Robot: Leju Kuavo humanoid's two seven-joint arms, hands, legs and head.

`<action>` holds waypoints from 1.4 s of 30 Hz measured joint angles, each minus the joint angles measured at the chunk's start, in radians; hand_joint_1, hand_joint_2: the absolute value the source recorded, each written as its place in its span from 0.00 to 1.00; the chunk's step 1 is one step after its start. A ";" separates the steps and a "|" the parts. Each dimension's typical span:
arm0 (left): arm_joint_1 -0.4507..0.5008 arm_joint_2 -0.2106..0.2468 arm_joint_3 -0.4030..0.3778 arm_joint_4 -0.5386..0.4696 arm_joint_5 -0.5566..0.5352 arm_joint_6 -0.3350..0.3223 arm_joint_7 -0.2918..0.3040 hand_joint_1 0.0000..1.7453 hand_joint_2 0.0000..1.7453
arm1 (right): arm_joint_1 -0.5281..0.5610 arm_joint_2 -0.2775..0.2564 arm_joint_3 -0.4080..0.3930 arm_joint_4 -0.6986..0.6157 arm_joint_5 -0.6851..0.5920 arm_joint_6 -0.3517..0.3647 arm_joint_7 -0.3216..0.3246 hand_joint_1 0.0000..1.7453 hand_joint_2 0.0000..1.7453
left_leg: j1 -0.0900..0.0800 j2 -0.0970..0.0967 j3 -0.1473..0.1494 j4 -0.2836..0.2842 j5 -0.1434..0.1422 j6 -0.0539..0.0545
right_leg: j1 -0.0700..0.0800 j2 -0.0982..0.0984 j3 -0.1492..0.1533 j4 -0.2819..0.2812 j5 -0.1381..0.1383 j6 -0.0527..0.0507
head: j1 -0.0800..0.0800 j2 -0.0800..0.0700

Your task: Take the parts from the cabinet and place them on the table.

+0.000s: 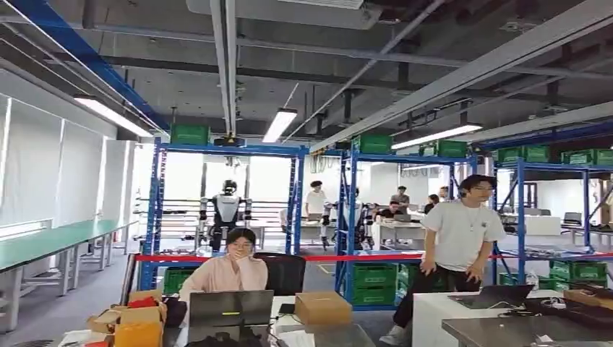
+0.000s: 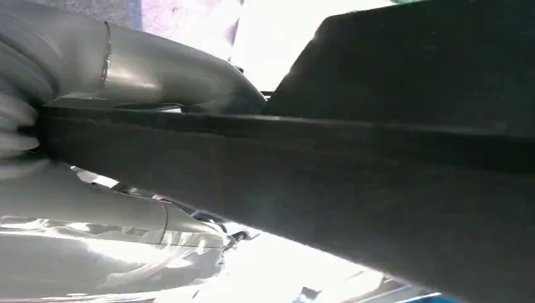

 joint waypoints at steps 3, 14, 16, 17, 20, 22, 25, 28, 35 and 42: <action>-0.001 0.000 0.000 0.000 0.000 0.000 0.000 0.00 0.00 | -0.002 -0.001 0.000 0.000 0.001 0.000 -0.001 1.00 1.00 | 0.004 -0.026 -0.003 -0.006 0.005 -0.022 | 0.005 0.039 0.023 -0.065 0.010 -0.014 | 0.001 0.000; 0.007 0.000 0.000 0.000 0.001 0.000 -0.001 0.00 0.00 | -0.004 -0.001 0.011 0.000 -0.004 -0.002 -0.002 1.00 1.00 | -0.001 0.069 -0.065 0.172 -0.073 -0.043 | 0.011 -0.070 0.033 -0.086 0.023 -0.050 | 0.001 0.000; 0.009 0.001 0.000 0.000 0.001 0.000 -0.001 0.00 0.00 | -0.004 -0.001 0.015 0.000 -0.010 -0.003 -0.002 1.00 1.00 | -0.002 0.085 0.026 0.009 -0.009 -0.032 | 0.011 -0.078 0.040 -0.085 0.016 -0.043 | 0.001 0.000; 0.008 0.001 0.000 0.000 0.001 0.000 -0.001 0.00 0.00 | -0.004 -0.001 0.015 0.000 -0.011 -0.003 -0.002 1.00 1.00 | -0.008 0.090 0.041 -0.017 -0.022 -0.030 | 0.021 -0.081 0.037 -0.078 0.011 -0.035 | 0.001 0.000; 0.008 0.001 0.000 0.000 0.001 0.000 -0.002 0.00 0.00 | -0.002 0.000 0.018 0.000 -0.013 -0.005 -0.003 1.00 1.00 | -0.014 0.086 0.035 -0.016 -0.027 -0.020 | 0.015 -0.086 0.037 -0.084 0.012 -0.023 | 0.000 0.000; 0.009 0.001 0.000 0.000 0.001 0.000 -0.002 0.00 0.00 | -0.002 0.000 0.018 -0.001 -0.013 -0.006 -0.002 1.00 1.00 | -0.005 0.083 0.042 -0.026 -0.026 -0.010 | 0.011 -0.062 0.038 -0.072 -0.005 -0.009 | 0.000 0.000; 0.002 0.001 0.000 0.000 0.001 0.000 -0.002 0.00 0.00 | 0.001 0.000 0.017 0.000 -0.013 -0.006 -0.003 1.00 1.00 | -0.003 0.077 0.045 -0.026 -0.031 0.001 | 0.006 -0.030 -0.074 0.137 -0.097 0.001 | 0.000 0.000; 0.001 0.001 0.000 0.000 0.001 0.000 -0.002 0.00 0.00 | 0.008 0.000 0.016 0.001 -0.013 -0.006 -0.004 1.00 1.00 | -0.004 0.067 0.056 -0.025 -0.039 0.001 | 0.006 -0.029 -0.136 0.209 -0.071 0.003 | 0.000 0.000; 0.002 -0.001 0.000 0.000 0.001 0.000 -0.002 0.00 0.00 | 0.011 -0.001 0.013 0.000 -0.016 -0.006 -0.010 1.00 1.00 | -0.003 0.052 0.077 -0.033 -0.057 -0.027 | 0.017 -0.017 -0.030 -0.063 0.051 -0.029 | 0.001 0.000; 0.004 -0.002 0.000 0.000 0.000 0.000 -0.002 0.00 0.00 | 0.019 -0.001 0.013 -0.006 -0.016 -0.005 -0.012 1.00 1.00 | -0.006 0.064 -0.084 0.276 -0.175 -0.043 | 0.009 -0.029 0.014 -0.086 0.034 -0.057 | 0.000 0.000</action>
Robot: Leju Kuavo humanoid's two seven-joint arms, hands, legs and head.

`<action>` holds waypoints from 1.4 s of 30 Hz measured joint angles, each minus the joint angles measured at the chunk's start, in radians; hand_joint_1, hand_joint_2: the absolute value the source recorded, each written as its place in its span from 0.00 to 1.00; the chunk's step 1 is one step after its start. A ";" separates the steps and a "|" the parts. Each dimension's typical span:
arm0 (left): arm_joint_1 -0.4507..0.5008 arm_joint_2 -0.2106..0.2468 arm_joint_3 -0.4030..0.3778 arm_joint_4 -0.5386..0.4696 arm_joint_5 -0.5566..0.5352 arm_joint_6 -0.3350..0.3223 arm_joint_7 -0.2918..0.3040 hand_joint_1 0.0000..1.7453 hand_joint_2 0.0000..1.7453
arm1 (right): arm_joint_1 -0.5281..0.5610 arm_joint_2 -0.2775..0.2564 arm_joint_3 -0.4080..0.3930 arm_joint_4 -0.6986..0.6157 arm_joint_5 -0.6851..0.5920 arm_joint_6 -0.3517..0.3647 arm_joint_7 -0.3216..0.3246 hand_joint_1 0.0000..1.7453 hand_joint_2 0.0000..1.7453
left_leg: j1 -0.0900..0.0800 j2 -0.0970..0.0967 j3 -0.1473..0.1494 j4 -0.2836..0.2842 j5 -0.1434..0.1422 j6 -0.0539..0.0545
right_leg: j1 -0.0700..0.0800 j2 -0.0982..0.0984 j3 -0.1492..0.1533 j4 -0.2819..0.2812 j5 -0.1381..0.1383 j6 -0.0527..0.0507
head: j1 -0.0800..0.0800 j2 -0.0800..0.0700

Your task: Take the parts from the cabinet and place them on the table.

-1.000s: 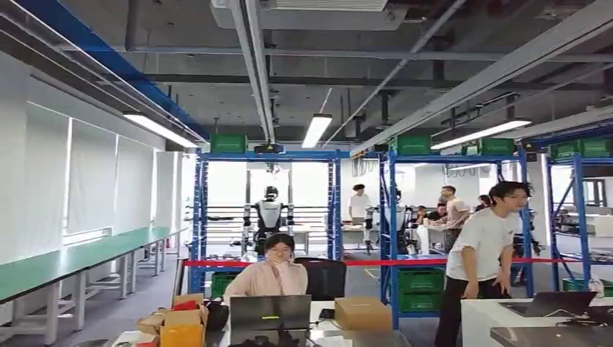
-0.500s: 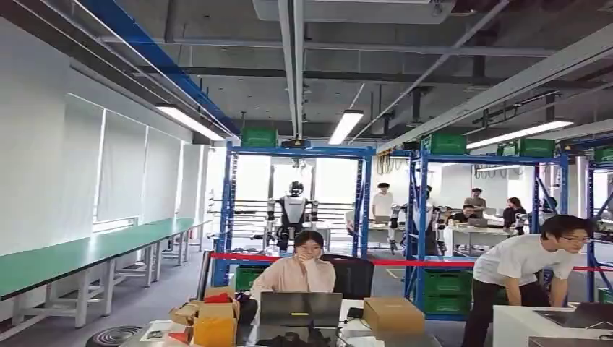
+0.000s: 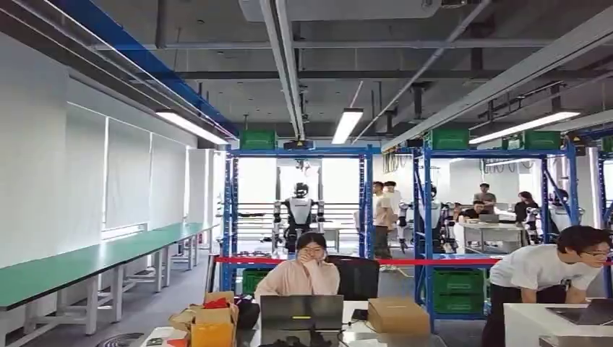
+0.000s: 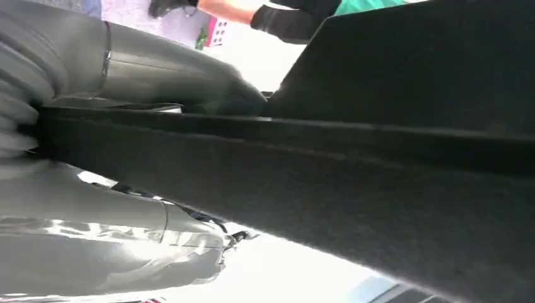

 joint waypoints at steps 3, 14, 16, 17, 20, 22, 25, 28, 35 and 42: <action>0.002 0.000 0.000 0.000 0.000 0.000 0.000 0.00 0.00 | 0.002 0.000 0.000 0.000 0.001 0.000 0.000 1.00 1.00 | 0.001 0.005 0.047 -0.150 0.129 0.002 | -0.001 0.000 0.032 0.000 -0.024 0.007 | 0.000 0.000; -0.001 0.001 0.000 0.000 0.000 0.000 -0.004 0.00 0.00 | 0.002 0.000 -0.006 -0.002 0.004 0.000 0.000 1.00 1.00 | 0.000 0.006 0.144 -0.297 0.124 0.051 | -0.001 0.002 -0.094 0.268 -0.149 0.059 | 0.000 0.000; 0.001 0.000 0.000 0.000 0.000 0.000 -0.004 0.00 0.00 | 0.004 0.000 -0.006 0.000 0.004 0.000 0.000 1.00 1.00 | -0.001 0.004 0.159 -0.297 0.111 0.050 | 0.000 0.002 -0.153 0.318 -0.134 0.059 | 0.000 0.000; 0.003 0.000 0.000 0.000 0.000 0.000 -0.004 0.00 0.00 | 0.005 0.000 -0.006 0.000 0.004 0.000 0.000 1.00 1.00 | -0.002 0.003 0.170 -0.297 0.103 0.049 | 0.000 0.003 -0.147 0.279 -0.093 0.056 | 0.000 0.000; 0.004 -0.001 0.000 0.000 0.000 0.000 -0.006 0.00 0.00 | 0.004 0.000 -0.010 0.000 0.004 0.000 0.000 1.00 1.00 | 0.001 -0.002 0.205 -0.302 0.079 0.040 | 0.011 0.007 -0.081 0.064 0.057 0.035 | 0.000 0.000; 0.000 -0.002 0.000 0.000 0.000 0.000 -0.007 0.00 0.00 | 0.001 0.000 -0.010 0.001 0.005 0.000 0.000 1.00 1.00 | 0.001 -0.002 0.201 -0.304 0.072 0.028 | 0.020 0.008 -0.083 0.034 0.027 0.017 | 0.000 0.001; 0.003 -0.003 0.000 0.000 -0.001 0.000 -0.007 0.00 0.00 | 0.005 0.000 -0.014 -0.003 0.003 0.001 0.000 1.00 1.00 | -0.004 -0.001 0.229 -0.307 0.075 0.015 | 0.011 0.012 -0.050 0.013 0.032 0.005 | 0.000 0.001; -0.005 -0.004 0.000 0.000 0.000 -0.001 -0.008 0.00 0.00 | 0.001 0.000 -0.016 -0.002 -0.006 0.000 0.003 1.00 1.00 | -0.001 0.004 0.159 -0.167 0.021 0.006 | 0.008 0.009 -0.023 -0.001 0.023 -0.004 | 0.000 0.001; 0.006 -0.003 0.000 0.000 0.000 -0.001 -0.008 0.00 0.00 | 0.019 0.000 -0.018 0.000 -0.014 -0.008 0.010 1.00 1.00 | 0.000 0.008 0.098 -0.267 0.180 0.006 | 0.008 0.009 0.047 -0.002 -0.039 0.007 | 0.000 0.000; 0.004 -0.003 0.000 0.000 0.002 0.000 -0.010 0.00 0.00 | 0.022 -0.003 -0.026 0.000 -0.039 -0.010 0.050 1.00 1.00 | -0.005 0.007 0.125 -0.296 0.146 0.050 | 0.006 0.011 0.020 0.087 -0.064 0.044 | 0.000 0.000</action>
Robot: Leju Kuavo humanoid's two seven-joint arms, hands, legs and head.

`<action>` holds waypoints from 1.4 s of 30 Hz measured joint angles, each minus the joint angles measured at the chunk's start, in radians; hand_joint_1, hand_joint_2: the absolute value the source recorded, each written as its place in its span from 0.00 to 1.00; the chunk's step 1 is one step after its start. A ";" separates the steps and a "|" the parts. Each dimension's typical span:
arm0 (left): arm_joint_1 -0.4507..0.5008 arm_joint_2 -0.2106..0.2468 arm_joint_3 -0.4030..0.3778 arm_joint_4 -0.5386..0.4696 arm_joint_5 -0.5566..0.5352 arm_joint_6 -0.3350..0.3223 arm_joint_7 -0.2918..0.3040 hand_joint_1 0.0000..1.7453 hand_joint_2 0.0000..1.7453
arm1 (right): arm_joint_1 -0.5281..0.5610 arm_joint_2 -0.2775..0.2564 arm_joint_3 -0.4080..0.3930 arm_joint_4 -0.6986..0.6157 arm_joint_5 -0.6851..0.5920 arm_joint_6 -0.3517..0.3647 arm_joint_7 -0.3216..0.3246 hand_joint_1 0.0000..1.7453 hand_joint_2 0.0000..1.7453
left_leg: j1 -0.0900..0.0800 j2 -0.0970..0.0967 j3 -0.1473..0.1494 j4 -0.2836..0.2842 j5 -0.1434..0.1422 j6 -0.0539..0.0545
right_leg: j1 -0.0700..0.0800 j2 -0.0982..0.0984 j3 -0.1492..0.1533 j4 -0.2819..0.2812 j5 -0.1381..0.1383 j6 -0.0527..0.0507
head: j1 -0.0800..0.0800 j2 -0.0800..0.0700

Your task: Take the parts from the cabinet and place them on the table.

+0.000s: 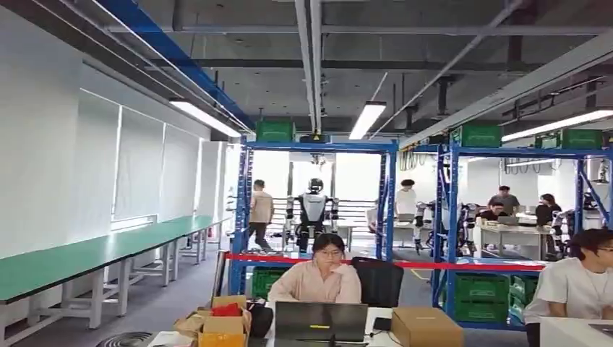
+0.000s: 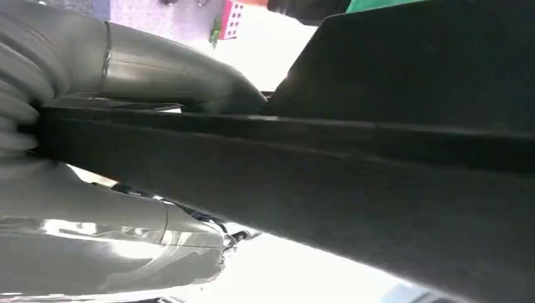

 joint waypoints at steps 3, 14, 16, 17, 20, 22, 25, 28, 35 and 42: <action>-0.001 0.000 0.000 0.000 0.009 0.000 -0.002 0.00 0.00 | 0.012 -0.014 -0.014 0.008 -0.033 -0.005 0.043 1.00 1.00 | 0.000 -0.002 0.014 0.000 -0.016 0.006 | -0.005 0.000 -0.138 0.206 -0.083 0.013 | 0.000 0.000; 0.002 -0.005 0.000 0.000 0.010 0.000 -0.004 0.00 0.00 | 0.013 -0.036 -0.040 0.023 -0.045 -0.021 0.069 1.00 1.00 | -0.003 -0.002 0.092 0.001 -0.070 -0.028 | 0.003 0.000 -0.060 -0.083 0.096 -0.042 | -0.001 0.001; -0.004 -0.007 0.000 0.000 0.010 0.000 -0.004 0.00 0.00 | 0.006 -0.036 -0.040 0.023 -0.045 -0.018 0.070 1.00 1.00 | -0.002 -0.002 0.047 0.088 -0.108 -0.034 | 0.003 -0.001 -0.046 -0.088 0.090 -0.050 | -0.001 0.000; -0.004 -0.006 0.000 0.000 0.010 0.000 -0.003 0.00 0.00 | 0.007 -0.036 -0.040 0.024 -0.046 -0.016 0.070 1.00 1.00 | -0.001 -0.002 -0.003 0.167 -0.142 -0.039 | 0.003 -0.002 -0.043 -0.088 0.085 -0.051 | -0.001 0.000; 0.004 -0.006 0.000 0.000 0.010 0.000 0.000 0.00 0.00 | 0.009 -0.036 -0.038 0.028 -0.046 -0.014 0.075 1.00 1.00 | 0.002 -0.001 -0.095 0.273 -0.150 -0.051 | 0.002 0.001 -0.023 -0.088 0.066 -0.049 | -0.001 0.000; 0.004 -0.006 0.000 0.000 0.010 0.000 0.000 0.00 0.00 | 0.009 -0.036 -0.038 0.029 -0.046 -0.014 0.075 1.00 1.00 | 0.007 -0.001 -0.063 0.148 -0.045 -0.055 | 0.000 0.002 0.003 -0.087 0.047 -0.042 | -0.001 0.000; 0.003 -0.006 0.000 0.000 0.010 0.000 0.000 0.00 0.00 | 0.005 -0.036 -0.035 0.032 -0.050 -0.007 0.075 1.00 1.00 | 0.000 0.002 -0.033 0.010 0.002 -0.040 | 0.000 0.001 0.025 -0.082 0.022 -0.022 | -0.001 0.000; 0.005 -0.006 0.000 0.000 0.010 0.000 0.001 0.00 0.00 | 0.007 -0.036 -0.034 0.033 -0.051 -0.006 0.075 1.00 1.00 | -0.005 0.001 -0.026 0.018 0.003 -0.012 | -0.001 0.001 0.032 -0.084 0.013 -0.007 | -0.002 0.000; 0.002 -0.005 0.000 0.000 0.010 0.002 -0.001 0.00 0.00 | -0.004 -0.037 -0.024 0.036 -0.056 0.001 0.075 1.00 1.00 | 0.001 -0.003 0.031 0.004 -0.031 0.005 | -0.006 0.001 -0.178 0.233 -0.077 0.013 | -0.002 0.000; 0.004 -0.006 0.000 0.000 0.008 0.002 0.000 0.00 0.00 | -0.005 -0.038 -0.021 0.040 -0.060 0.002 0.074 1.00 1.00 | 0.001 -0.006 0.092 -0.008 -0.073 -0.020 | 0.018 0.003 -0.117 -0.051 0.112 -0.031 | -0.002 0.001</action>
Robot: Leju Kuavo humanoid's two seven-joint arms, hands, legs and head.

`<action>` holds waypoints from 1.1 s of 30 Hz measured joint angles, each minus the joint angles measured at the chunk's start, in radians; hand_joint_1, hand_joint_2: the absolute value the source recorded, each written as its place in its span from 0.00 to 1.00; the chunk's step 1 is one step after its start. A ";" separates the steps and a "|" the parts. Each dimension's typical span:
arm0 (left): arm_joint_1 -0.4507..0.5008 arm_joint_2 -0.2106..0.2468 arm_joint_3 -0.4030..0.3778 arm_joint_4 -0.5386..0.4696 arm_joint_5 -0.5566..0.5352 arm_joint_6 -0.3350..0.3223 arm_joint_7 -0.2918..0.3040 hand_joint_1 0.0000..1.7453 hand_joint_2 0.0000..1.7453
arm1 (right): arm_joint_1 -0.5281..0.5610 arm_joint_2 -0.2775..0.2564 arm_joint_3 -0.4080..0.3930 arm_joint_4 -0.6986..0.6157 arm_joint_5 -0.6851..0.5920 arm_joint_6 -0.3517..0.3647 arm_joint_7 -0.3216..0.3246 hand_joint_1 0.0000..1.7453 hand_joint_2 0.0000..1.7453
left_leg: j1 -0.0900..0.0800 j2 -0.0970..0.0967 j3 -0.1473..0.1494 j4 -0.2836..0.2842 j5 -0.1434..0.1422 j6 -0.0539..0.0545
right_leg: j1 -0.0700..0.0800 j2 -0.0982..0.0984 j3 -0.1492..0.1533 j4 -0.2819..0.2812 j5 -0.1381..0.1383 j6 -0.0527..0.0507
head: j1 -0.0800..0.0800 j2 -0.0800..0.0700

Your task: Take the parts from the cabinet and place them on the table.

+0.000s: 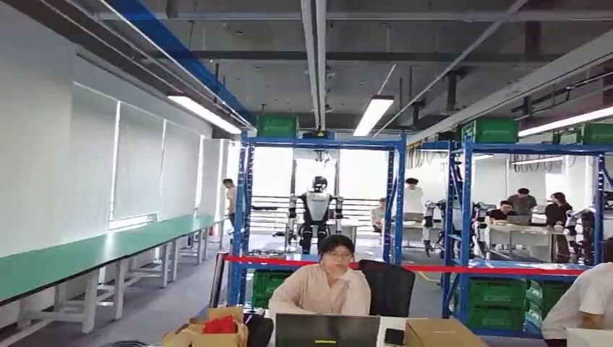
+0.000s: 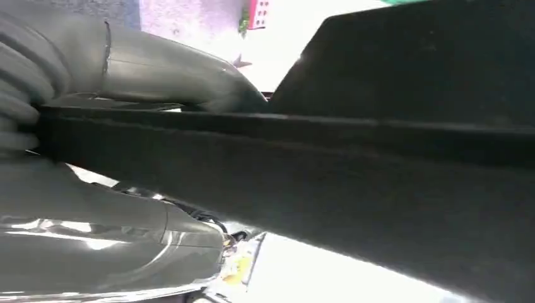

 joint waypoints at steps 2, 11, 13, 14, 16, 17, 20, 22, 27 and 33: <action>0.000 0.000 0.000 0.000 -0.001 -0.001 0.000 0.00 0.00 | -0.001 0.000 0.001 -0.002 -0.001 0.000 -0.001 1.00 1.00 | -0.004 0.002 0.017 -0.003 0.005 -0.010 | -0.007 0.002 0.031 -0.021 -0.004 -0.009 | 0.002 0.001; 0.000 0.001 0.000 0.000 -0.001 0.000 0.000 0.00 0.00 | 0.011 0.000 0.005 -0.001 -0.001 0.000 -0.006 1.00 1.00 | 0.008 0.005 -0.137 0.114 0.053 -0.034 | -0.018 0.001 0.124 -0.038 -0.062 -0.009 | 0.002 -0.001; 0.001 0.000 0.000 0.000 -0.001 0.000 0.000 0.00 0.00 | 0.012 0.000 0.005 0.000 -0.002 0.000 -0.009 1.00 1.00 | 0.005 0.004 -0.127 0.043 0.099 -0.032 | -0.016 0.002 0.138 -0.034 -0.079 0.004 | 0.002 -0.001; -0.001 0.001 0.000 0.000 -0.001 0.000 0.000 0.00 0.00 | 0.013 0.000 0.005 -0.002 -0.003 0.000 -0.011 1.00 1.00 | 0.000 0.007 -0.120 0.018 0.081 -0.020 | -0.016 0.002 0.125 -0.031 -0.082 0.010 | 0.002 0.000; 0.003 0.001 0.000 0.000 -0.001 0.001 0.002 0.00 0.00 | 0.018 0.001 0.005 -0.002 -0.002 -0.003 -0.018 1.00 1.00 | -0.004 0.007 -0.123 0.023 0.081 -0.001 | -0.017 0.002 0.132 -0.030 -0.087 0.021 | 0.001 0.000; 0.002 0.001 0.000 0.000 -0.001 0.001 0.002 0.00 0.00 | 0.018 0.001 0.005 -0.002 -0.002 -0.005 -0.022 1.00 1.00 | 0.001 0.005 -0.113 0.020 0.081 0.004 | -0.018 0.001 0.137 -0.032 -0.092 0.026 | 0.002 0.000; 0.000 0.003 0.000 0.000 -0.001 0.002 0.001 0.00 0.00 | 0.015 0.003 0.005 -0.002 0.005 -0.015 -0.031 1.00 1.00 | 0.005 0.005 -0.086 0.011 0.068 0.018 | -0.022 0.000 0.080 0.093 -0.140 0.040 | 0.001 -0.001; -0.002 0.003 0.000 0.000 -0.001 0.002 0.001 0.00 0.00 | 0.019 0.007 0.006 0.000 0.013 -0.021 -0.032 1.00 1.00 | 0.003 0.004 -0.076 0.011 0.055 0.020 | -0.023 -0.001 -0.023 0.247 -0.193 0.045 | 0.001 -0.001; -0.001 0.003 0.000 0.000 -0.002 0.002 -0.002 0.00 0.00 | 0.021 0.019 0.005 0.002 0.028 -0.031 -0.037 1.00 1.00 | -0.003 0.001 -0.018 0.009 0.015 0.015 | -0.015 0.000 -0.002 0.051 0.008 0.020 | 0.001 -0.001; -0.003 -0.001 0.000 0.000 -0.002 0.003 -0.006 0.00 0.00 | 0.006 0.036 0.007 0.004 0.059 -0.045 -0.025 1.00 1.00 | 0.001 0.005 0.008 -0.001 0.003 -0.014 | -0.009 0.000 0.045 -0.029 -0.006 -0.019 | 0.002 0.000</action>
